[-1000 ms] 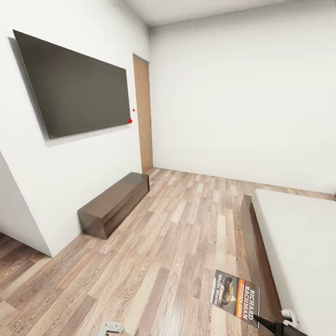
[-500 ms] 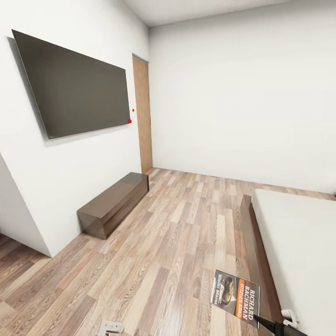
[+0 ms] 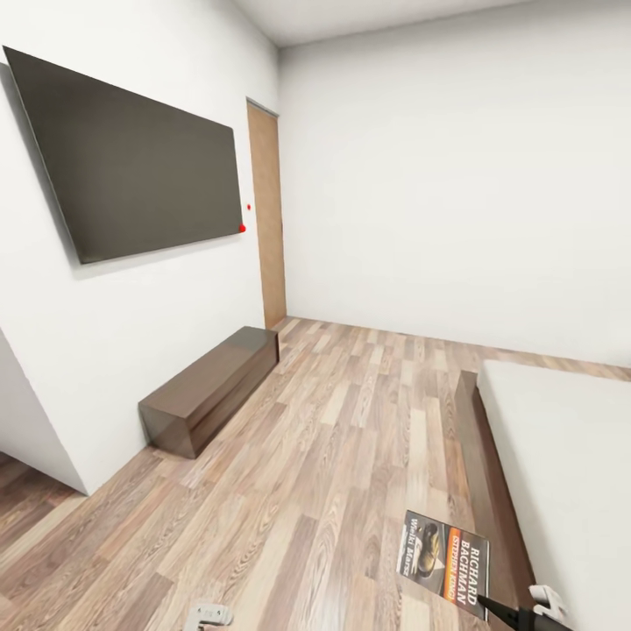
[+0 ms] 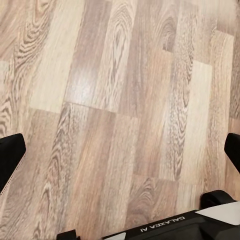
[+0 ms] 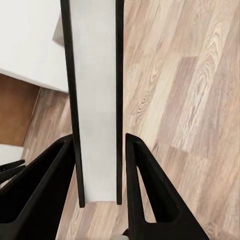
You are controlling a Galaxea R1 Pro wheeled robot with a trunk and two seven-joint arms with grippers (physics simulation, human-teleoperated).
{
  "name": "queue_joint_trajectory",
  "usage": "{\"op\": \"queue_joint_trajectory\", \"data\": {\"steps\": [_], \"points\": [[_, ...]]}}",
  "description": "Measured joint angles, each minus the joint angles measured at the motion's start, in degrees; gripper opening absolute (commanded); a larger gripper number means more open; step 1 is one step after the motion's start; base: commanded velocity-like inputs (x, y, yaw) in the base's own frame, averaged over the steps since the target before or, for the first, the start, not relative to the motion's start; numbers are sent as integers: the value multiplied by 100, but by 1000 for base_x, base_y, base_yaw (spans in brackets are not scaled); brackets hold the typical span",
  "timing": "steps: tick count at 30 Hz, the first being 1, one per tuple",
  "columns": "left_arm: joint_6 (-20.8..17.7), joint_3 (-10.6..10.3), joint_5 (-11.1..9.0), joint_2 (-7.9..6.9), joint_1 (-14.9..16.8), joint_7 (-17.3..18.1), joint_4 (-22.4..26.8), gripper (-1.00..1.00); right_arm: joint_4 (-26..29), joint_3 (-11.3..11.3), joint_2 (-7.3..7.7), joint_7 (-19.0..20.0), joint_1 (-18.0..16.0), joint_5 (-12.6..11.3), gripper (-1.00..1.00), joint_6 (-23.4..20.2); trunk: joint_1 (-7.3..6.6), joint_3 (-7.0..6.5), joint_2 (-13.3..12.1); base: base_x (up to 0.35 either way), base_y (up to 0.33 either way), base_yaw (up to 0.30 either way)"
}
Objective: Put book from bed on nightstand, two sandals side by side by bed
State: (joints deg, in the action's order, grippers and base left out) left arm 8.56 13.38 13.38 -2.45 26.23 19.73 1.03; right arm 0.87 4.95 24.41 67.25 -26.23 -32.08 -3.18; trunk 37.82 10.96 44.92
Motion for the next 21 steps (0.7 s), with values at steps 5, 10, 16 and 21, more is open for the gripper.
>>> {"op": "queue_joint_trajectory", "data": {"steps": [5,10,16,21], "points": [[0,0,0,0,0,0,1,100,-37,-2,-1,6,0,-1,-100,6,0,0,0,319,0,0],[0,-1,0,0,0,0,0,100,-40,2,0,7,0,-1,-100,7,0,0,0,310,0,0],[0,2,0,0,0,0,0,100,-35,11,1,7,0,0,-100,7,0,0,0,308,0,-12],[0,0,0,1,1,-1,-1,100,-34,13,2,8,2,-1,-100,6,0,0,0,307,0,-163]]}}
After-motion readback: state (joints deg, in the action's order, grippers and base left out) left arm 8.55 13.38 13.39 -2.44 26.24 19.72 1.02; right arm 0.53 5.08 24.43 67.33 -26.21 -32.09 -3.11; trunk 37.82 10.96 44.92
